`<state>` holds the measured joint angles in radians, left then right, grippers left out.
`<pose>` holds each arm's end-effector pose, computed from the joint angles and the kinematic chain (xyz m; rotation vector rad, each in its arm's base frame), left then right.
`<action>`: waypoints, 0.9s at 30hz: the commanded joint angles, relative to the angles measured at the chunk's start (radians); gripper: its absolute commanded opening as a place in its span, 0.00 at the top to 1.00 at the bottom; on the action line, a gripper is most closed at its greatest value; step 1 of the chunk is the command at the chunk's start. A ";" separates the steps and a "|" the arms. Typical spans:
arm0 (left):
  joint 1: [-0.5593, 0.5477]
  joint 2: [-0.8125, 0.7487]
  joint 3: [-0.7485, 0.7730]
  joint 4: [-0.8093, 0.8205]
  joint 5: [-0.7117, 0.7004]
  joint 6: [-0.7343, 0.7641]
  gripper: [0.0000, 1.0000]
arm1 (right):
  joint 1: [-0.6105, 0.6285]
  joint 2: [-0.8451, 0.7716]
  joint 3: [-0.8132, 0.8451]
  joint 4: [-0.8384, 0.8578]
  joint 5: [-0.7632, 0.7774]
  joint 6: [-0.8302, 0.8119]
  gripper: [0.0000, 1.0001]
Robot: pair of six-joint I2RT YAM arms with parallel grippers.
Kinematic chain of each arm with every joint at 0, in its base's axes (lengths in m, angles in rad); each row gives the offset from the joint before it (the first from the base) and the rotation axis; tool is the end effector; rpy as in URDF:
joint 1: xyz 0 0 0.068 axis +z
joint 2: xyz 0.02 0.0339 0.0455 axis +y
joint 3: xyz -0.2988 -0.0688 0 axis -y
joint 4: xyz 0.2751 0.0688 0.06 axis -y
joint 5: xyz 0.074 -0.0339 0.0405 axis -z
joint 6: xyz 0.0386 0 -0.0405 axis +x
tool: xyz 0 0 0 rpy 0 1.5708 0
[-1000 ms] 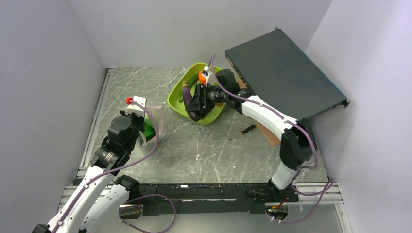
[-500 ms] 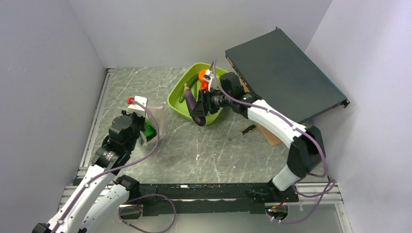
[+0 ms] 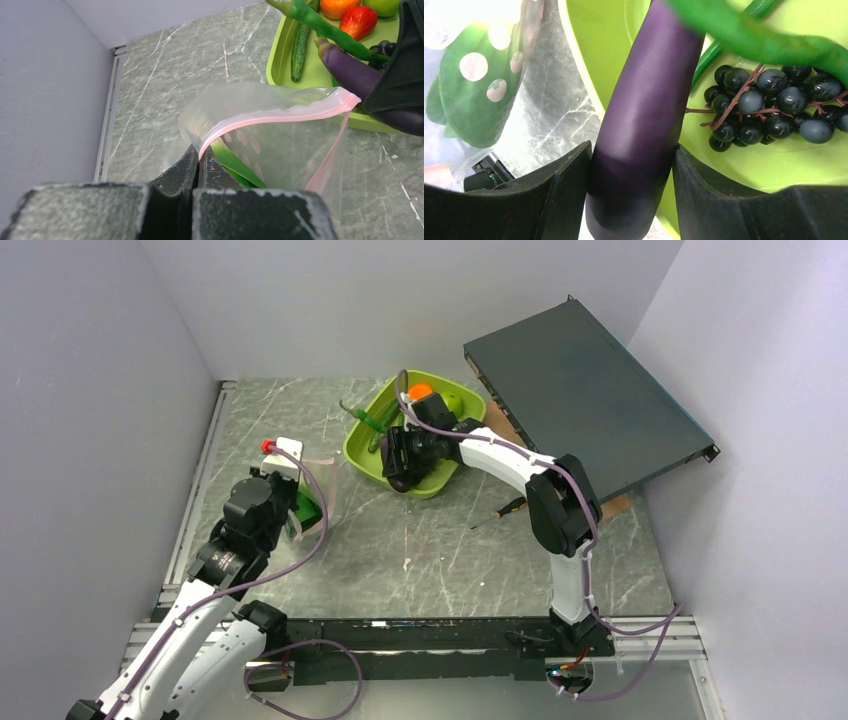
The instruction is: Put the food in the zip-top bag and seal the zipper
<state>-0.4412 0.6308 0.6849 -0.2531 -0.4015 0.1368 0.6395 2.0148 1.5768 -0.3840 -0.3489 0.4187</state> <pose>0.1489 -0.0536 0.3429 0.2171 1.7422 0.1334 0.3917 0.3078 0.2402 -0.4516 2.4880 0.8841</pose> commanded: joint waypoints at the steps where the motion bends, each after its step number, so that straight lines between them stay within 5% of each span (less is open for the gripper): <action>1: 0.003 0.002 0.037 0.028 0.003 -0.002 1.00 | 0.024 -0.085 -0.023 -0.020 0.007 -0.041 0.91; 6: 0.003 0.000 0.036 0.029 -0.002 -0.002 1.00 | 0.045 -0.084 0.040 -0.183 -0.085 -0.116 1.00; 16: 0.003 0.003 0.037 0.029 0.001 -0.002 1.00 | 0.090 -0.332 -0.069 -0.273 -0.056 -0.142 1.00; 27: 0.003 0.025 0.041 0.021 0.029 -0.002 1.00 | 0.266 -0.605 -0.357 0.083 -0.323 0.153 1.00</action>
<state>-0.4412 0.6548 0.6849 -0.2546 -0.3889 0.1368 0.8825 1.4544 1.2819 -0.4942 -0.5495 0.4114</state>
